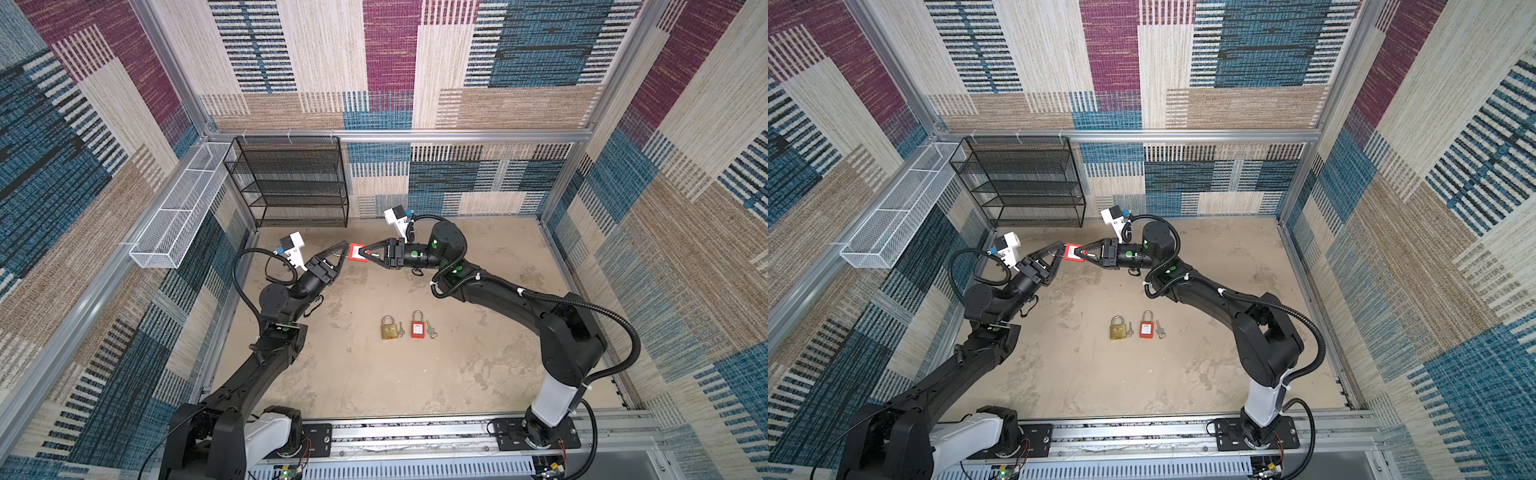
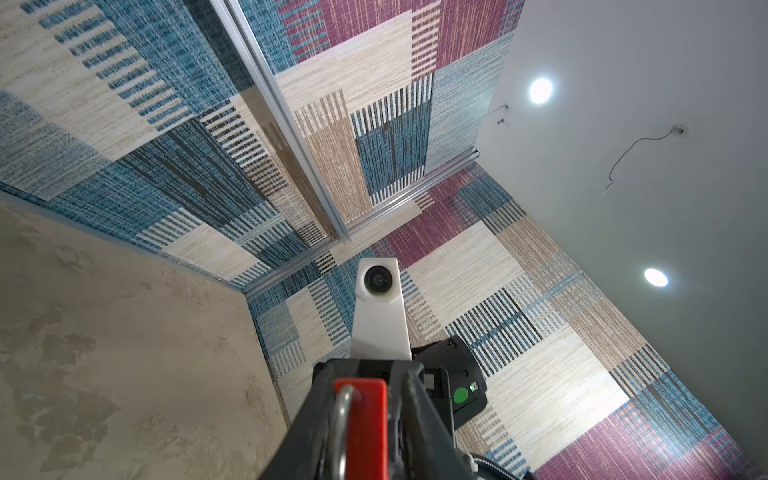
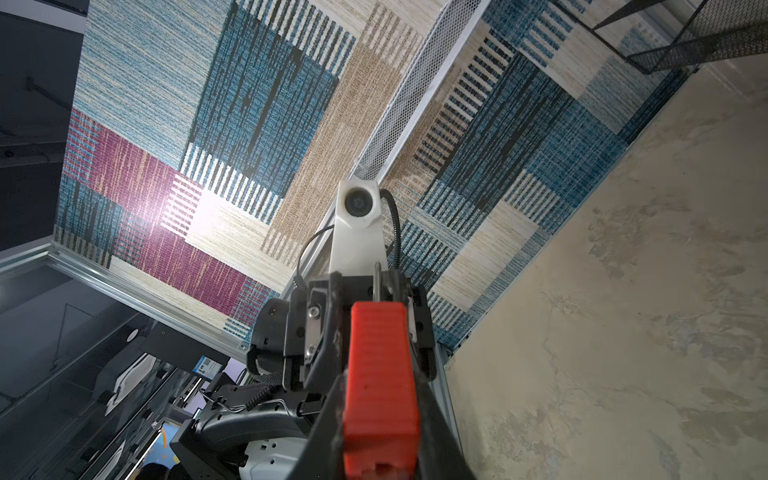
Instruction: Lock with the key
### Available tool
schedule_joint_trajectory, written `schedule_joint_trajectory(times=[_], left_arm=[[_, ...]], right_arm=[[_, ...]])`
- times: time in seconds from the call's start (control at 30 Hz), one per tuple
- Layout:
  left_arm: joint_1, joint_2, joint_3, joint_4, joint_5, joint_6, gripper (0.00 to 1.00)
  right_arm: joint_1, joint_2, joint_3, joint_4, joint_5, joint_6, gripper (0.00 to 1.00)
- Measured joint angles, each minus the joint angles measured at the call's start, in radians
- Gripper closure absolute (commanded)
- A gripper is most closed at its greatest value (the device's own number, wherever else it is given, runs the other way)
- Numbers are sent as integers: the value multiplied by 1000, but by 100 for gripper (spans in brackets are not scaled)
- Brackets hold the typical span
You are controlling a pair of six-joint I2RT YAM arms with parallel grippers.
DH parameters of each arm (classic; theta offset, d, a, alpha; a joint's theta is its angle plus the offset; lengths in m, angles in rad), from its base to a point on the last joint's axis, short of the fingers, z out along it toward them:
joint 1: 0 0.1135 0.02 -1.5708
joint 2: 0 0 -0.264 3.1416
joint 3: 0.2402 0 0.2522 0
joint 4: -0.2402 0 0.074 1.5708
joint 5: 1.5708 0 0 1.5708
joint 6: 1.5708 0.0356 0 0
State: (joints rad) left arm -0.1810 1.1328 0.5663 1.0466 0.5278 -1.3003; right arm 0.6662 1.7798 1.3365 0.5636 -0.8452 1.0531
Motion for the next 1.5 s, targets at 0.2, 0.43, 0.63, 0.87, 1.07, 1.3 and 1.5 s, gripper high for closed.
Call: schedule_joint_trajectory(times=[0.2, 0.43, 0.63, 0.87, 1.07, 1.3, 1.5], left_arm=[[-1, 2, 1, -10, 27, 14, 56], [-21, 8, 9, -33, 48, 30, 56], [-38, 29, 12, -34, 55, 36, 60], [-44, 39, 13, -28, 53, 36, 63], [-45, 36, 1, -3, 40, 35, 55], [-44, 6, -23, 11, -5, 35, 56], [-44, 5, -23, 11, -7, 36, 57]], right_arm=[[-3, 0, -2, -11, 12, -4, 99], [-1, 8, 5, 0, 11, 9, 99], [2, 17, 11, 14, 12, 28, 99], [5, 19, 12, 22, 18, 32, 99], [6, 18, -1, 27, 18, 32, 98], [5, 4, -19, 26, 19, 31, 98], [5, 2, -19, 31, 19, 31, 98]])
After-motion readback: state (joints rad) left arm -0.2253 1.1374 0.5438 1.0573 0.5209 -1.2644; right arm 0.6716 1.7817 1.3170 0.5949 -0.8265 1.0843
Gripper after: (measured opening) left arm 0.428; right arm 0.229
